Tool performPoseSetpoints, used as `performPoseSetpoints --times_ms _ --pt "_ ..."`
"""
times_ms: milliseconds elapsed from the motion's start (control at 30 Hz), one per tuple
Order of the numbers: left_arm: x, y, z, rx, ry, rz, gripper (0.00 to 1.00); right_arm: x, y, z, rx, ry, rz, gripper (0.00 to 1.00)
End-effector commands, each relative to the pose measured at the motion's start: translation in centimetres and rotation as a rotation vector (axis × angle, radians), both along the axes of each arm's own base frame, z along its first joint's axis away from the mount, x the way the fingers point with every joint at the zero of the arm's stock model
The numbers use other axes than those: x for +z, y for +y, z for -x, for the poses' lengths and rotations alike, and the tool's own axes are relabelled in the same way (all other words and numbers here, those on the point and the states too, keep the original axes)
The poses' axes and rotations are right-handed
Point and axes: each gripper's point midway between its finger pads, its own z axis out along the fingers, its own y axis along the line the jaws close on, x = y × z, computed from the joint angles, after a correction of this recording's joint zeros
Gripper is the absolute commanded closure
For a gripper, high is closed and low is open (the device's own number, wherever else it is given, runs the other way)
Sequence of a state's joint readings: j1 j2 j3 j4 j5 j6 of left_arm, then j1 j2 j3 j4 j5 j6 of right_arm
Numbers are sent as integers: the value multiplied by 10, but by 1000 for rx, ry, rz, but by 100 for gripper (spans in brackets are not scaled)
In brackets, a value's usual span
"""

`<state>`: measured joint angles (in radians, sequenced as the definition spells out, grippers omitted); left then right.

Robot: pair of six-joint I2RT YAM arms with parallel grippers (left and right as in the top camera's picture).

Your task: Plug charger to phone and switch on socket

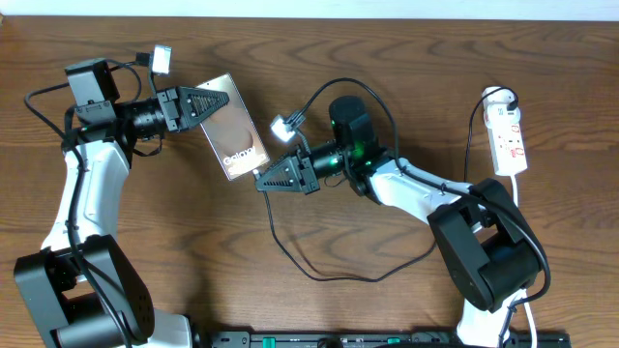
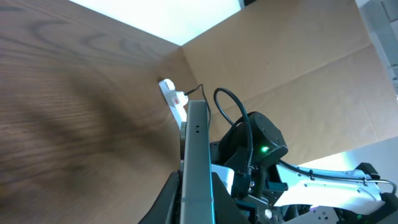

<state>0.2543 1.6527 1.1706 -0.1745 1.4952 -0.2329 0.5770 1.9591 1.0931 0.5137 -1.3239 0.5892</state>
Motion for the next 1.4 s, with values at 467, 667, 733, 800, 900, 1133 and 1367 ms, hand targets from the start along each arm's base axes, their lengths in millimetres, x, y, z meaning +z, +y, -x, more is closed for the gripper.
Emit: performPoseSetpoints --times_ms 467,667,733,800,900,1133,1367 --pt "16 -5 8 -37 -4 33 93 -2 7 -2 -25 -9 9 99" --pt "16 -5 8 -37 -4 33 93 -3 9 -2 -29 -11 11 99" --pt "16 -5 8 -37 -4 33 93 -3 9 -2 -29 -11 11 99" --pt "16 -5 8 -37 -4 33 93 -3 9 -2 -29 -11 11 99" --pt "16 -5 8 -37 -5 33 93 -3 9 -3 -34 -11 13 99" --pt "16 -6 8 -42 -4 33 93 -3 10 -4 -41 -13 16 99" --pt "15 -14 10 -59 -5 29 93 -4 10 -4 -44 -13 17 99"
